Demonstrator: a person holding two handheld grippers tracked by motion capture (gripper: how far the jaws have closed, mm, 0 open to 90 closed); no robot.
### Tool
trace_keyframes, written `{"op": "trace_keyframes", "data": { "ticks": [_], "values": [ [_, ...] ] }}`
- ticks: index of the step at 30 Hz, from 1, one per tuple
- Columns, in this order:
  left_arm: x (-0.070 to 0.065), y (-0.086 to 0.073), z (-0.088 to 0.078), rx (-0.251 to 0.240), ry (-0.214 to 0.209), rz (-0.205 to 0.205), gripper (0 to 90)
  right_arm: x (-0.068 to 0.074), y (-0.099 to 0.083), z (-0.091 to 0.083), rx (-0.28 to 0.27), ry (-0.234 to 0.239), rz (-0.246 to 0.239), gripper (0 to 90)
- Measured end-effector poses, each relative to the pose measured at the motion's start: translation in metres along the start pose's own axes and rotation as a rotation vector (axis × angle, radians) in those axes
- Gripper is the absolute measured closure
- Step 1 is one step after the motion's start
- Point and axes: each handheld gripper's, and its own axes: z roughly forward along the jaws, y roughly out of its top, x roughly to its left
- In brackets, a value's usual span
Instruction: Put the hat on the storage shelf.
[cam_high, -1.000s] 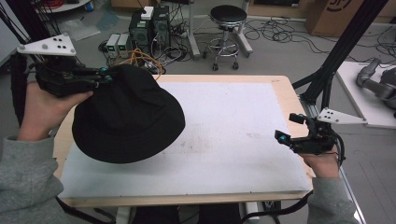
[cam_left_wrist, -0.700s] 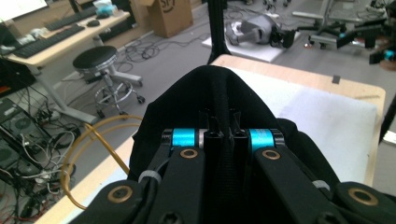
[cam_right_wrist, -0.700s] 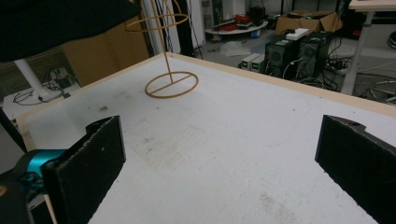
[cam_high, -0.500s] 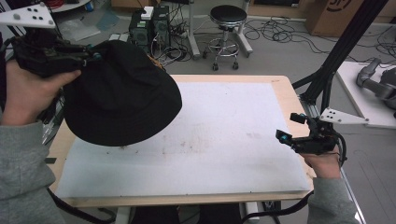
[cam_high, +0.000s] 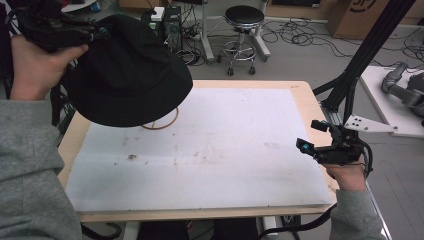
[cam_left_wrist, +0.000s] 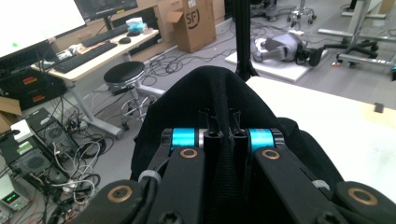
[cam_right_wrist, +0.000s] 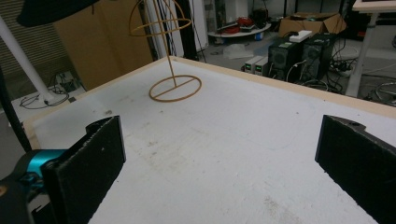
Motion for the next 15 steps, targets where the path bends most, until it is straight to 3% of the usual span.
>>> {"op": "trace_keyframes", "data": {
  "ticks": [6, 15],
  "values": [
    [0.02, 0.002, 0.022, 0.012, -0.006, -0.01, 88.2, 0.001, 0.002, -0.002, -0.001, -0.005, -0.015, 1.2],
    [0.053, -0.011, 0.056, 0.039, 0.011, -0.046, 88.2, -0.002, 0.001, -0.003, 0.014, -0.023, -0.009, 1.2]
  ]
}}
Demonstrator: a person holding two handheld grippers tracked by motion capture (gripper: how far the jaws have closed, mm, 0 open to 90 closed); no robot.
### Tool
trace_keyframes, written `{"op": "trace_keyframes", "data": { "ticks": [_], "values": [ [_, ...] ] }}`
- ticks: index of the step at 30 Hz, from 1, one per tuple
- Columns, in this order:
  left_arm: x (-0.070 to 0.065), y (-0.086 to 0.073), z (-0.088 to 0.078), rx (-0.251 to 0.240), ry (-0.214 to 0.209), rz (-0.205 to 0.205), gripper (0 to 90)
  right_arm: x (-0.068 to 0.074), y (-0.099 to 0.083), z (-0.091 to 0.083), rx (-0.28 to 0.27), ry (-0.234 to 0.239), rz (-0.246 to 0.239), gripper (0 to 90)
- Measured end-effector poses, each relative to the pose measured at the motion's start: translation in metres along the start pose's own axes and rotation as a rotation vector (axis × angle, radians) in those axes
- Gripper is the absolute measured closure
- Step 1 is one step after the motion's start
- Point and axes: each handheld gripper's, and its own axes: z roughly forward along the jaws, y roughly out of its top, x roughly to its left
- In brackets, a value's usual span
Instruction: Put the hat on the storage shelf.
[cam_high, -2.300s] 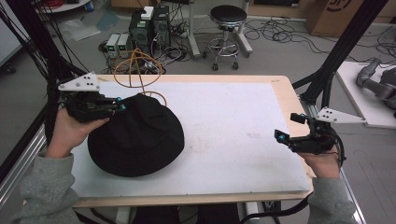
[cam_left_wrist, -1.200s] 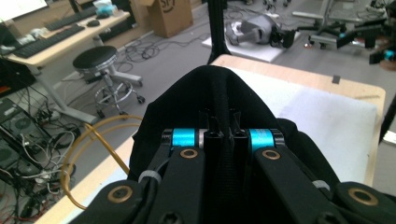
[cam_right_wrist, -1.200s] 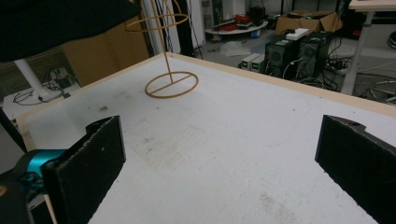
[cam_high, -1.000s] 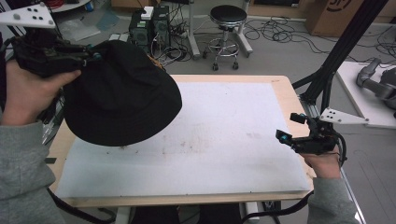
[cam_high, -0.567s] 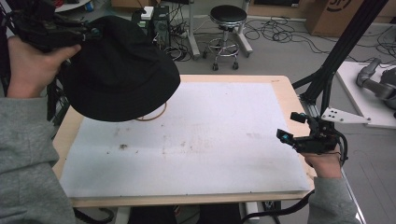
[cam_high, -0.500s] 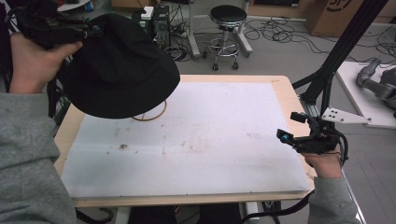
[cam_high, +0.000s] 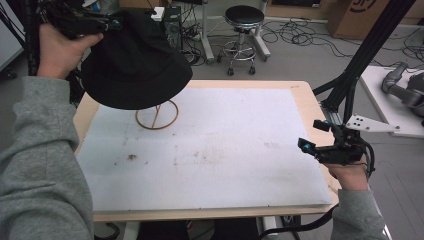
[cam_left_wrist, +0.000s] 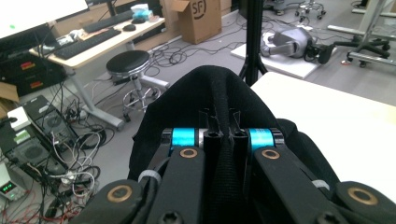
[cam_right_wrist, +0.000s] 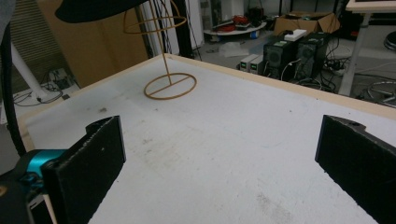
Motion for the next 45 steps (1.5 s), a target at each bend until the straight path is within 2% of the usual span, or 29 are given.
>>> {"op": "trace_keyframes", "data": {
  "ticks": [2, 8, 11, 18, 21, 23, 25, 27, 32, 36, 39, 45],
  "values": [
    [0.005, -0.004, 0.007, 0.013, 0.005, -0.002, 88.2, -0.001, -0.001, 0.002, 0.009, -0.005, 0.006, 1.2],
    [0.016, -0.021, 0.027, 0.026, -0.018, -0.019, 88.2, -0.003, -0.003, 0.006, 0.027, -0.008, 0.004, 1.2],
    [0.021, -0.031, 0.039, 0.051, -0.01, -0.027, 88.1, -0.004, -0.004, 0.007, 0.036, -0.018, 0.004, 1.2],
    [0.026, -0.046, 0.065, 0.089, -0.023, -0.027, 88.1, -0.005, -0.005, 0.006, 0.038, -0.029, 0.003, 1.2],
    [0.029, -0.055, 0.07, 0.079, -0.038, -0.039, 88.1, -0.005, -0.005, 0.007, 0.045, -0.032, 0.009, 1.2],
    [0.031, -0.064, 0.073, 0.089, -0.04, -0.056, 88.0, -0.007, -0.006, 0.008, 0.049, -0.031, 0.008, 1.2],
    [0.032, -0.069, 0.073, 0.107, -0.03, -0.048, 88.0, -0.007, -0.007, 0.008, 0.05, -0.033, 0.013, 1.2],
    [0.032, -0.071, 0.072, 0.087, -0.031, -0.054, 87.9, -0.007, -0.007, 0.008, 0.054, -0.033, 0.021, 1.2],
    [0.038, -0.082, 0.071, 0.073, -0.037, -0.092, 87.8, -0.009, -0.009, 0.01, 0.06, -0.032, 0.02, 1.2],
    [0.036, -0.082, 0.072, 0.076, -0.034, -0.081, 87.4, -0.01, -0.01, 0.011, 0.06, -0.037, 0.023, 1.2],
    [0.036, -0.081, 0.073, 0.086, -0.029, -0.084, 82.4, -0.01, -0.01, 0.011, 0.062, -0.036, 0.027, 1.2],
    [0.037, -0.082, 0.072, 0.115, -0.032, -0.109, 57.2, -0.011, -0.01, 0.011, 0.061, -0.036, 0.026, 1.2]
  ]
}}
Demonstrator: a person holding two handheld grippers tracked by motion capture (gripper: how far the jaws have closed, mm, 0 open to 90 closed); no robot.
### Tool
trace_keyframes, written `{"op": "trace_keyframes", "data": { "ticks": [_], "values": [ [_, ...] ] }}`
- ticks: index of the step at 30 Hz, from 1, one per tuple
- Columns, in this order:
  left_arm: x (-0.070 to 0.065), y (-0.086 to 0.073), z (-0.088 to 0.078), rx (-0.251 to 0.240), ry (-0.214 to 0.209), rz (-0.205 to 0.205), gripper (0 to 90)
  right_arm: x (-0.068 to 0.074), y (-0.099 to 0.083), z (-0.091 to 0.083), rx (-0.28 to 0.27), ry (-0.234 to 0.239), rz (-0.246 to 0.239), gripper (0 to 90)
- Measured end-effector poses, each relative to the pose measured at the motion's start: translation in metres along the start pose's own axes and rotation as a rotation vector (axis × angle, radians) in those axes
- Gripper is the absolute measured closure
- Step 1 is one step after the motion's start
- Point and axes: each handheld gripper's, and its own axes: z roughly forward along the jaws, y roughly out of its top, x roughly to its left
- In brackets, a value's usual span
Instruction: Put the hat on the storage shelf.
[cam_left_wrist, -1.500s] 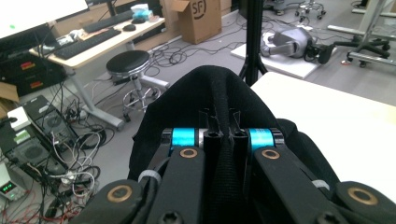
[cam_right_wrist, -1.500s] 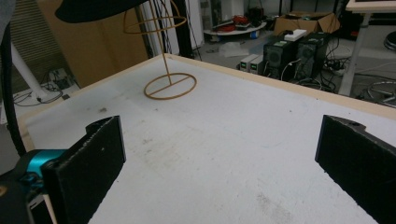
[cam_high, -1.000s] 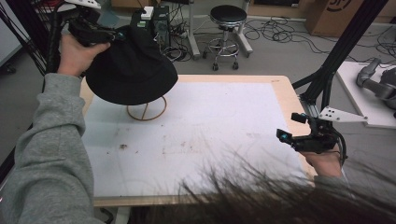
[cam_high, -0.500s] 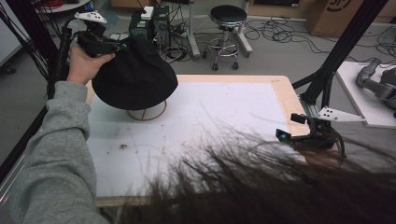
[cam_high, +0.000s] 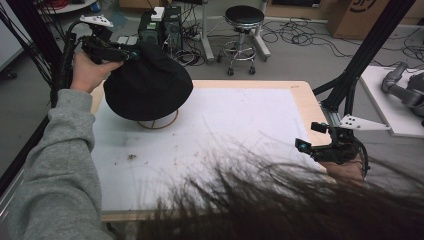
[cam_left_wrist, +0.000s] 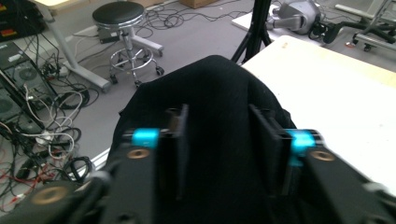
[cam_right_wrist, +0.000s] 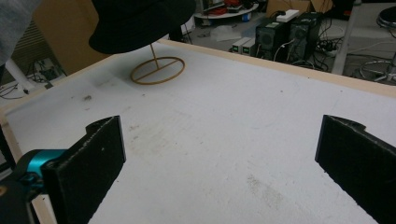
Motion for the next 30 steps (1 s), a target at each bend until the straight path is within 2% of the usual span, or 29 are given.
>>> {"op": "trace_keyframes", "data": {
  "ticks": [1, 2, 4, 6, 8, 9, 18, 21, 24, 27, 30],
  "values": [
    [-0.001, 0.0, -0.001, 0.001, -0.008, 0.002, 54.7, 0.0, 0.0, 0.0, 0.0, 0.0, -0.001, 1.2],
    [-0.002, 0.001, -0.002, -0.003, -0.014, 0.002, 45.7, 0.0, 0.0, 0.0, 0.0, 0.002, -0.001, 1.2],
    [-0.003, 0.003, -0.004, -0.009, -0.021, -0.002, 35.5, 0.0, 0.0, 0.0, 0.004, 0.002, -0.001, 1.2],
    [-0.005, 0.004, -0.007, -0.012, -0.034, -0.003, 32.2, 0.0, 0.0, 0.0, 0.006, 0.002, -0.001, 1.2],
    [-0.008, 0.005, -0.009, 0.0, -0.003, -0.009, 17.9, 0.001, 0.0, 0.001, 0.007, 0.003, 0.0, 1.2],
    [-0.009, 0.005, -0.011, 0.002, -0.001, -0.012, 12.6, 0.001, 0.0, 0.001, 0.007, 0.006, 0.006, 1.2],
    [-0.028, 0.009, -0.028, -0.003, -0.01, 0.001, 6.4, 0.0, -0.001, 0.003, 0.012, 0.003, -0.002, 1.2],
    [-0.035, 0.005, -0.033, -0.016, -0.021, -0.004, 6.3, -0.001, -0.002, 0.003, 0.018, 0.002, 0.007, 1.2],
    [-0.043, 0.002, -0.04, 0.004, -0.014, 0.008, 6.3, -0.002, -0.003, 0.003, 0.016, 0.001, 0.007, 1.2],
    [-0.049, -0.001, -0.048, -0.017, -0.024, 0.007, 6.3, -0.001, -0.003, 0.003, 0.016, 0.006, 0.001, 1.2],
    [-0.057, -0.005, -0.057, -0.03, -0.017, 0.009, 6.3, 0.0, -0.003, 0.003, 0.014, 0.01, 0.001, 1.2]
  ]
}}
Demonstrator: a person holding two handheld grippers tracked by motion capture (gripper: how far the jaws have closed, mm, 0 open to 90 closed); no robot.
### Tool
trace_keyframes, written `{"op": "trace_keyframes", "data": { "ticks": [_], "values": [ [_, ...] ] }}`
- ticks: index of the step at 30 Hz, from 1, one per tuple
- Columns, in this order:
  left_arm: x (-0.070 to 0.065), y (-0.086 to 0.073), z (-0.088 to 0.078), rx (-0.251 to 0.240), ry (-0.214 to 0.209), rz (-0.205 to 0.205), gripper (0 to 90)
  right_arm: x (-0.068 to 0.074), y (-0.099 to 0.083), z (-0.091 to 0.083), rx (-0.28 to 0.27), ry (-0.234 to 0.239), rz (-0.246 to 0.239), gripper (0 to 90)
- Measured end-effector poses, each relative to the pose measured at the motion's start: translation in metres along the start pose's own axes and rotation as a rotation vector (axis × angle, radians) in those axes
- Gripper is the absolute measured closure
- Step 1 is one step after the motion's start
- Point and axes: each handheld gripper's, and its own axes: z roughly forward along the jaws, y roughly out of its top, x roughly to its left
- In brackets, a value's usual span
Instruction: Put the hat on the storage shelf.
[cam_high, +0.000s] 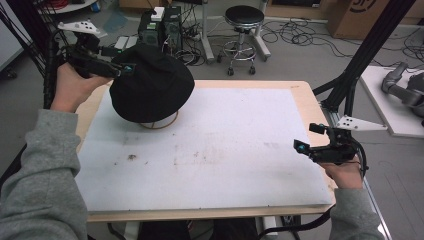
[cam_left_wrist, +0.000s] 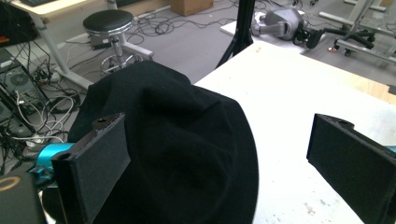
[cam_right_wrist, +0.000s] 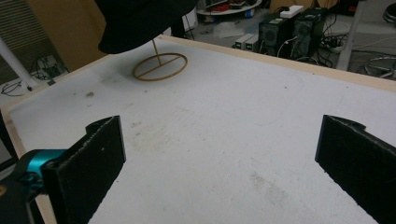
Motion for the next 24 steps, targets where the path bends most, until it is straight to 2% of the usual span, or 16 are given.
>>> {"op": "trace_keyframes", "data": {
  "ticks": [9, 14, 17, 24],
  "values": [
    [-0.022, -0.014, -0.021, -0.007, 0.025, -0.003, 6.3, 0.004, 0.002, 0.001, -0.007, 0.006, -0.003, 1.2],
    [-0.031, -0.028, -0.026, -0.025, 0.048, -0.018, 6.3, 0.006, 0.003, -0.001, -0.01, 0.007, -0.01, 1.2],
    [-0.035, -0.037, -0.029, -0.039, 0.049, -0.035, 6.3, 0.006, 0.003, 0.0, -0.011, 0.005, -0.014, 1.2],
    [-0.042, -0.058, -0.037, -0.059, 0.11, -0.065, 6.3, 0.008, 0.004, 0.0, -0.015, 0.014, -0.019, 1.2]
  ]
}}
